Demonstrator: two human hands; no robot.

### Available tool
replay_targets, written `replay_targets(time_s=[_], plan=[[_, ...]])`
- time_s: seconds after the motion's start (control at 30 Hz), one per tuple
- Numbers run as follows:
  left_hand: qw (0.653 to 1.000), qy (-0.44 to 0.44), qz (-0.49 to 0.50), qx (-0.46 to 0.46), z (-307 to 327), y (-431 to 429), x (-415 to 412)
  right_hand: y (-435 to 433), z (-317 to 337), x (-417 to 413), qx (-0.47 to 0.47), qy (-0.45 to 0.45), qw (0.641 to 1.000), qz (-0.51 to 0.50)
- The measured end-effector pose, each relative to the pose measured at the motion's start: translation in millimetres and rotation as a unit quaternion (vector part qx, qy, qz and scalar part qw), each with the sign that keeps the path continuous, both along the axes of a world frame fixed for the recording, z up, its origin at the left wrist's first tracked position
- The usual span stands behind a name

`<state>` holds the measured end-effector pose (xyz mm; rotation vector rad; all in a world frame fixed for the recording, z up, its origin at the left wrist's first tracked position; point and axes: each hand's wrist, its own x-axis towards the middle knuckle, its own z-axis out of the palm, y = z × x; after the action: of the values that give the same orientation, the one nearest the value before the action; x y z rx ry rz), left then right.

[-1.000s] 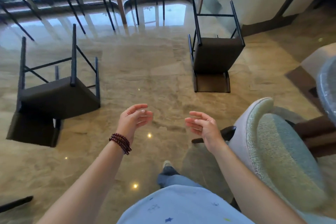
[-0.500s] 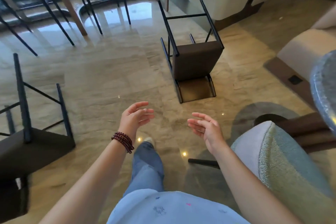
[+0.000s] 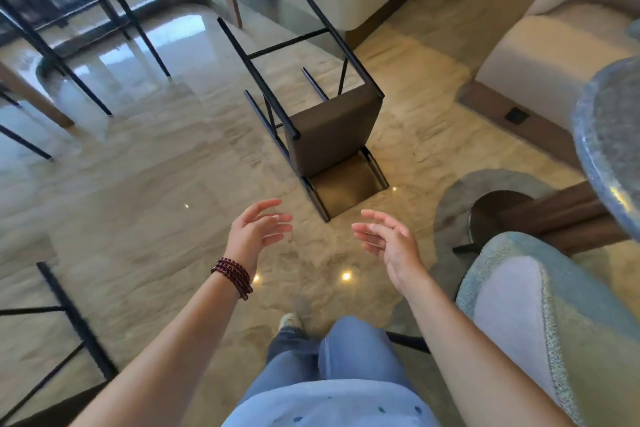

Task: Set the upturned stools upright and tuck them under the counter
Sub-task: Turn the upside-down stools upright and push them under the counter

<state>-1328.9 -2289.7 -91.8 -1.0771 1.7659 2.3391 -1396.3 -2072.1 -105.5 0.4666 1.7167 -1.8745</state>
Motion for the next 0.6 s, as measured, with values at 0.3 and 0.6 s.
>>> replay_targets(time_s=[0.3,0.6], plan=[[0.999,-0.023,-0.034,0.010,-37.2,2.2,-130.0,-1.4,-34.8,-116.1,0.001,-0.005,1.000,-0.019],[0.998,-0.042,-0.045,0.009,-137.4,4.0,-230.8,-9.9,-119.8,-215.2,0.021,-0.003,0.999,-0.043]])
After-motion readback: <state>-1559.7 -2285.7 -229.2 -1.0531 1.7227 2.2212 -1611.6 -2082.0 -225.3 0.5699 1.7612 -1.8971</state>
